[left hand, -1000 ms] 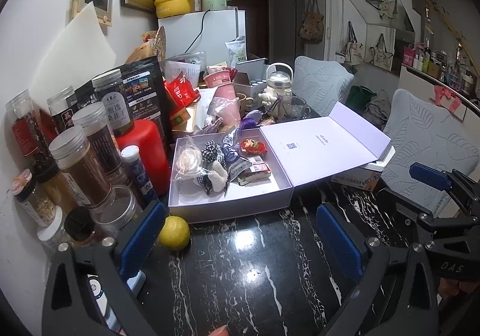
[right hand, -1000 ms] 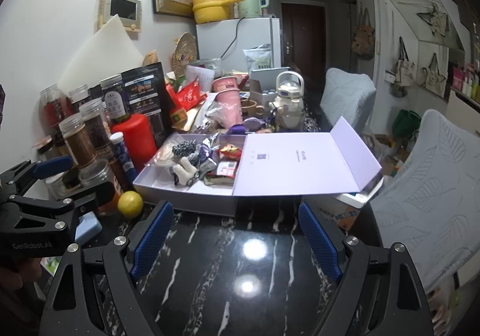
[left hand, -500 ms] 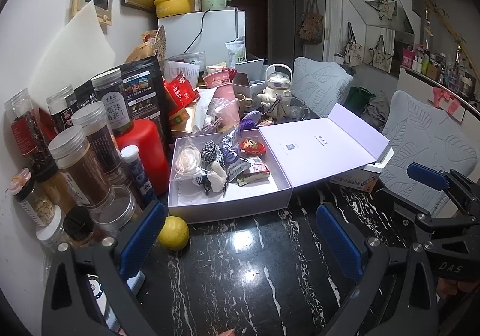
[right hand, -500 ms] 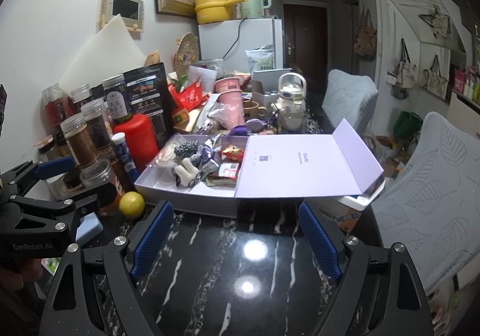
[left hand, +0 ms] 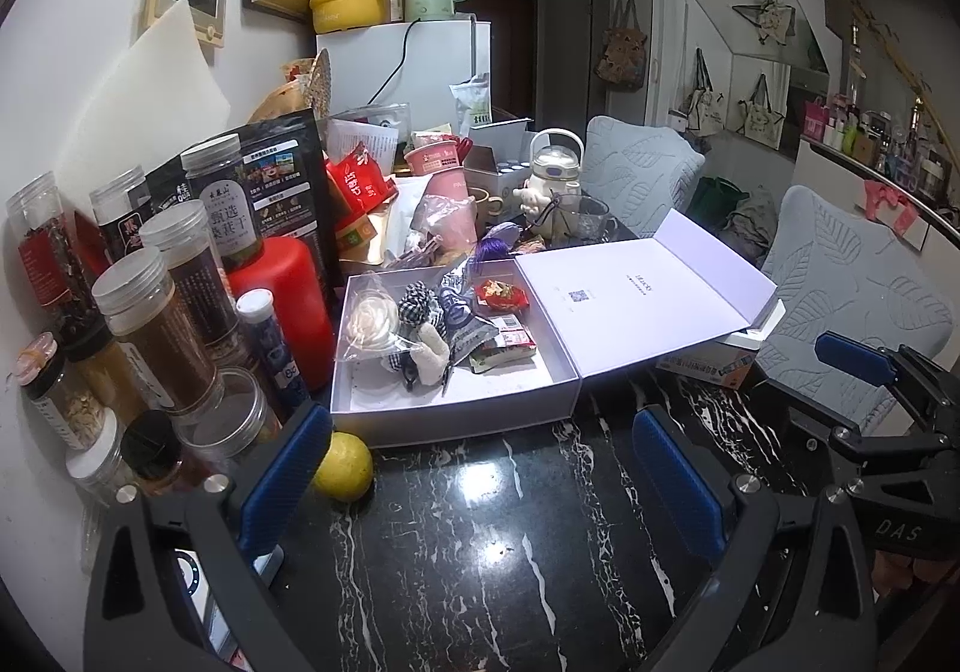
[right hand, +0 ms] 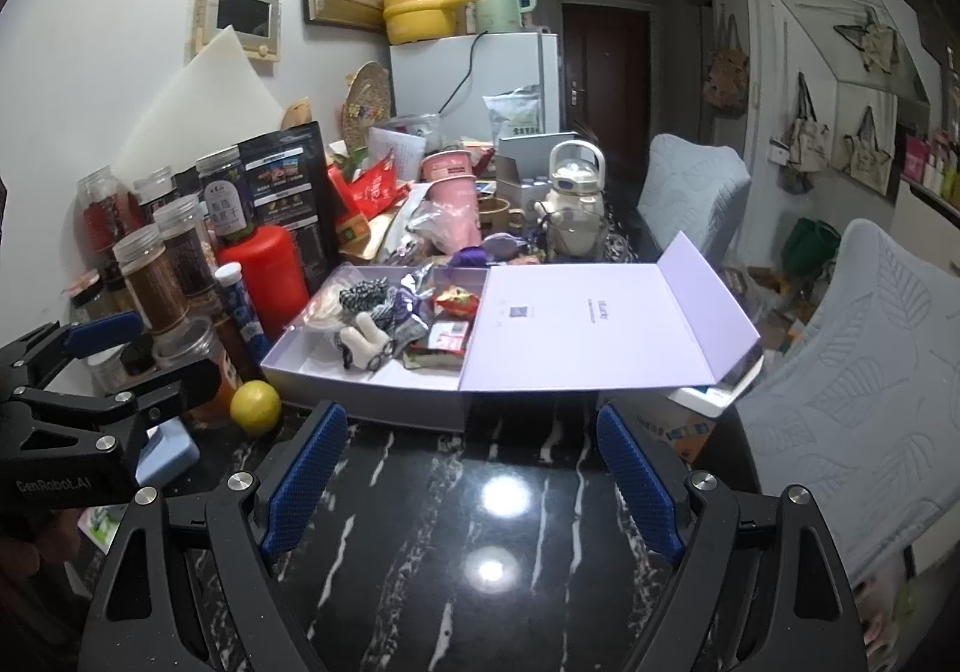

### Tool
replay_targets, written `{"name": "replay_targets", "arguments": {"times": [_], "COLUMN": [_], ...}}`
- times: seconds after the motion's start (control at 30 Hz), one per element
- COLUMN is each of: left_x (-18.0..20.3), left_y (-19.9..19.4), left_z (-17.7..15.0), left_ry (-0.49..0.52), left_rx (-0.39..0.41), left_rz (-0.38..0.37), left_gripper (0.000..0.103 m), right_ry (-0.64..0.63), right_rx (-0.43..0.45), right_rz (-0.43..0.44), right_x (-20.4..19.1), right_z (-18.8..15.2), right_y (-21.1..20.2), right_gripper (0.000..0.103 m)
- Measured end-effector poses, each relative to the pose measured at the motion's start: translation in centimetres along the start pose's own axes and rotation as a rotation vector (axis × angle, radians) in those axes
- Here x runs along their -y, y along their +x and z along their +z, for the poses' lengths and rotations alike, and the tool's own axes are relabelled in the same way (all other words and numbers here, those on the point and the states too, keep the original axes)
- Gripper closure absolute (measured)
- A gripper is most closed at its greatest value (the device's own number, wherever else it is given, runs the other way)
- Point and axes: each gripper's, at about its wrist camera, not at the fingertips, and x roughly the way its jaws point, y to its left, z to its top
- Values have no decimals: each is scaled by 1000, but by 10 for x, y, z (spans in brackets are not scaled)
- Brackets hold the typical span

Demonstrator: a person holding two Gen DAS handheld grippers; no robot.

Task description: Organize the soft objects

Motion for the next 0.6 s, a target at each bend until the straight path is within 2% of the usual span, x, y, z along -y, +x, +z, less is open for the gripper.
{"name": "replay_targets", "arguments": {"times": [0.6], "left_x": [12], "left_y": [3], "left_z": [2], "left_ry": [19], "left_rx": [-6], "left_rz": [-26], "left_gripper": [0], "right_ry": [11], "right_rx": [4], "right_rz": [-15], "right_x": [9], "right_z": [0], "right_y": [-4], "right_gripper": [17]}}
